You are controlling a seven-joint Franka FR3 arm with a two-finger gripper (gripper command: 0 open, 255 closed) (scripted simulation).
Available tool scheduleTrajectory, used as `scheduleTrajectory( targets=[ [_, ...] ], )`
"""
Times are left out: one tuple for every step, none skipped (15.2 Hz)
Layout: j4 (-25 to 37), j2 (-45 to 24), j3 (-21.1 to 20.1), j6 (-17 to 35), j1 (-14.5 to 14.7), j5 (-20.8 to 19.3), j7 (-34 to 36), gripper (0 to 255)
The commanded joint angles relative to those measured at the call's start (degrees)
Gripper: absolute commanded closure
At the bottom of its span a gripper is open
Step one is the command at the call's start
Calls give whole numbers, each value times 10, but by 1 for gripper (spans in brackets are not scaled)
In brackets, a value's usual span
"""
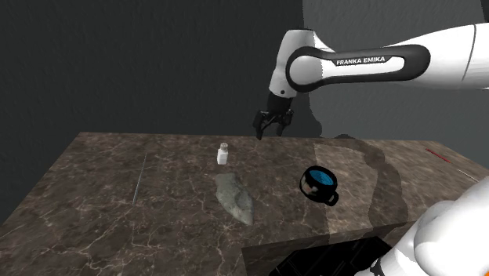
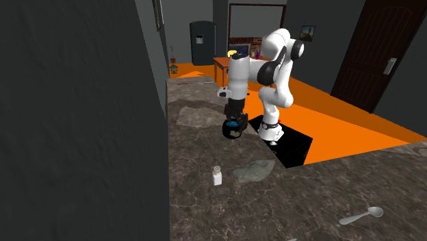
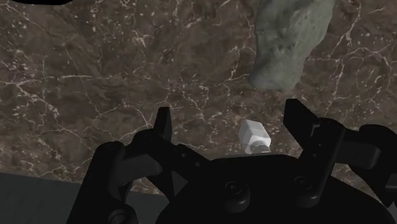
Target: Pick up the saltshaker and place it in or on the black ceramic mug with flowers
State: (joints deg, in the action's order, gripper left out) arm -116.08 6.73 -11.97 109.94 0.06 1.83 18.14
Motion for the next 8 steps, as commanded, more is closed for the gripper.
scheduleTrajectory(
  targets=[
    [28, -46, -7, 17, 2, -10, 17, 0],
    [45, -68, -9, 21, 4, -15, 25, 0],
    [63, -91, -11, 25, 6, -21, 33, 0],
    [82, -114, -13, 28, 9, -27, 41, 0],
    [101, -137, -14, 30, 12, -33, 49, 0],
    [122, -160, -15, 32, 15, -39, 57, 0],
    [144, -183, -15, 33, 18, -45, 64, 0],
    [167, -207, -15, 32, 22, -51, 71, 0]
  ],
)
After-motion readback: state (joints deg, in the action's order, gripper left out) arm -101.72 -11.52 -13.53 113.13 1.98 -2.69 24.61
